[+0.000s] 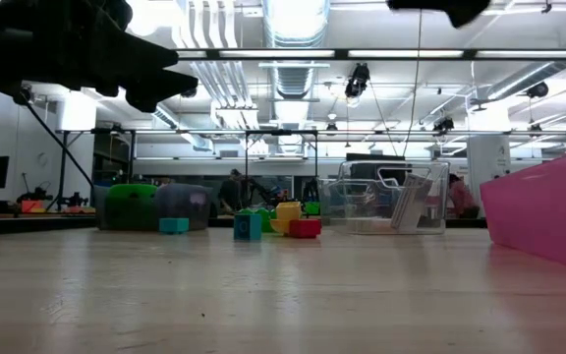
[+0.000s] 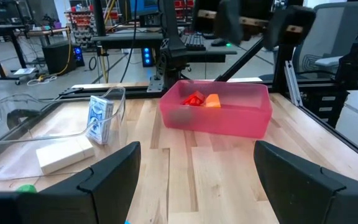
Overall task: Pick & Place Toys
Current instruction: Put the light yellow game piece into the pink bin
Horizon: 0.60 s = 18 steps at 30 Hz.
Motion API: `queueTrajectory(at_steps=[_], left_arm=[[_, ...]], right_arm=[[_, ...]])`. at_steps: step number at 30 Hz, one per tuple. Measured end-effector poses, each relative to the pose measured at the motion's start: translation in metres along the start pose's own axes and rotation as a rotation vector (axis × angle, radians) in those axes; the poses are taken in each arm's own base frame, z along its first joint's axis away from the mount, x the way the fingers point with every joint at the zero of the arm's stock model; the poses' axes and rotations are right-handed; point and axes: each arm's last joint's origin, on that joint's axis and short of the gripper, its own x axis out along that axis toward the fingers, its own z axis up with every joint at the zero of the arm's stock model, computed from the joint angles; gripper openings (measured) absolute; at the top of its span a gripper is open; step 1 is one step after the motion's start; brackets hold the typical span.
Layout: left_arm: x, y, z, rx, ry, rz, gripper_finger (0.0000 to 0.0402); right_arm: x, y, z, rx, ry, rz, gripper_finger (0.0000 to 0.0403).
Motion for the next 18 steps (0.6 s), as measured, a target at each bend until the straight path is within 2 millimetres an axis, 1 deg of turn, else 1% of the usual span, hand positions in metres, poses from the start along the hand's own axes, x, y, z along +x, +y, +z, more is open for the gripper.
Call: queueTrajectory(at_steps=[4,6,8,11,15,18], left_arm=[[0.000,0.000,0.000,0.000,0.000,0.000,0.0315],[0.000,0.000,0.000,-0.003,0.001,0.000,0.0315],[0.000,0.000,0.000,-0.004,0.003,0.000,0.0315],[0.000,0.000,0.000,-0.017,0.003,0.000,0.0315],[0.000,0.000,-0.001,-0.041,0.012,0.000,0.0315],[0.001,0.000,-0.002,-0.055,0.042,0.011,0.0315]], right_arm=[[0.006,0.001,-0.003,-0.048,-0.214,0.086,0.0183],[0.005,-0.003,-0.009,-0.055,-0.305,0.116,0.0173],[0.002,-0.009,-0.019,-0.061,-0.360,0.125,0.0163],[-0.006,-0.021,-0.039,-0.060,-0.389,0.116,0.0148],[-0.019,-0.040,-0.065,-0.006,-0.382,0.112,0.0127],[-0.029,-0.053,-0.079,0.042,-0.373,0.104,0.0110]])
